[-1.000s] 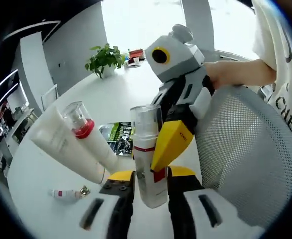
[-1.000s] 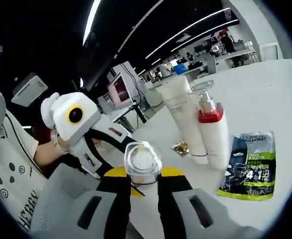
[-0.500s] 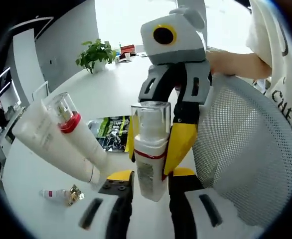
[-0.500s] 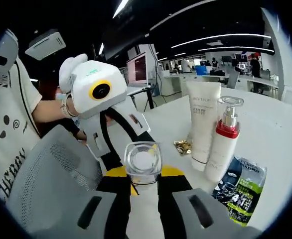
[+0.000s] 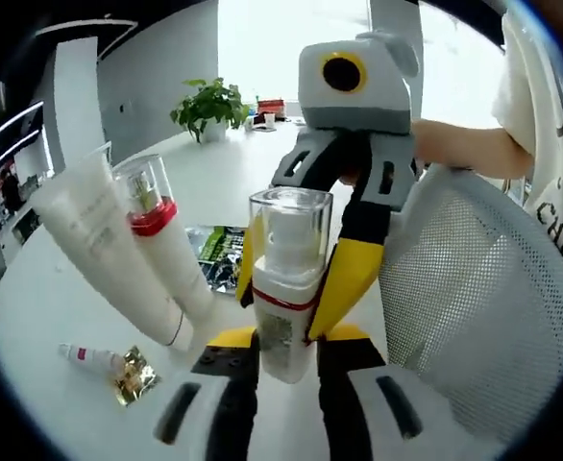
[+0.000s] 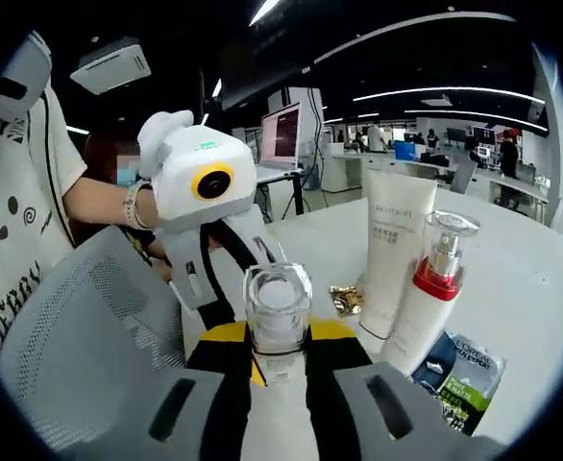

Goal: Arrange the skincare products in the storage area until every visible bottle or jar stands upright without overlapping.

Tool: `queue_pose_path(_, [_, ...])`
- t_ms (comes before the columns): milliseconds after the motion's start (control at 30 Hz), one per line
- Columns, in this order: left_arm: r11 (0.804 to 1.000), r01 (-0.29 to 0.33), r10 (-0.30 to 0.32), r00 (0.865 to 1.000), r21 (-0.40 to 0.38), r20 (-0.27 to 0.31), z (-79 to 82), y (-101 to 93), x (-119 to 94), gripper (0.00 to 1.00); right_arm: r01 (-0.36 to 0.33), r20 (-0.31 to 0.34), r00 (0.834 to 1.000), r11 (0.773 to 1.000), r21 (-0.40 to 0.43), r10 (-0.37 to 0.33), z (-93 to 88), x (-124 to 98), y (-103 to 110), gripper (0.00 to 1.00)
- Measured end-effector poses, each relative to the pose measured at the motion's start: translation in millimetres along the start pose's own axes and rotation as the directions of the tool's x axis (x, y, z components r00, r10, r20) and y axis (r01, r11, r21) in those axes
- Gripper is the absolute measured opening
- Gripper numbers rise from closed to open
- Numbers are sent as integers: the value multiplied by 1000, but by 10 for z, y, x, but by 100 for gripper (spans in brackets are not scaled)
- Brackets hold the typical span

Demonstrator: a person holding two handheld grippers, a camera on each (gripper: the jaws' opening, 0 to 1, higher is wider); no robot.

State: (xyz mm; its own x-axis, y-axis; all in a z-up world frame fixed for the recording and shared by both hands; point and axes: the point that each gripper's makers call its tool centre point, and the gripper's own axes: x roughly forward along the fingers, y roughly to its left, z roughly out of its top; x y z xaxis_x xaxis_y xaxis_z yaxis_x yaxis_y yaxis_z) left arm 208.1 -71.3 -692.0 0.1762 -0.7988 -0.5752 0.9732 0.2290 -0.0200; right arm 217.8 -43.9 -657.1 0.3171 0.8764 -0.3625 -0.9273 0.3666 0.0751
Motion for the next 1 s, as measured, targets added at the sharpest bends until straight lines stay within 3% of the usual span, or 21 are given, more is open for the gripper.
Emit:
queue_pose_path(167, [999,-35,36,999,-21,20,42,32,34,20,33,-1,999,999,-8,-33,4,2,-62,21])
queue_pose_path(500, [983,-87,105,988,-159,114,144,176,134,20,158,45,986,987,5,-158,117,-18,-276,24])
queue_pose_path(800, [980,-125,142,985,-156,98,56,219,264,20,201,62,977,979,36,-203,136,-44,-353,24])
queue_pose_path(1000, [980,-134,146,986,-147,76,5,245,324,20,199,32,980,979,-42,-198,73,26,-330,23])
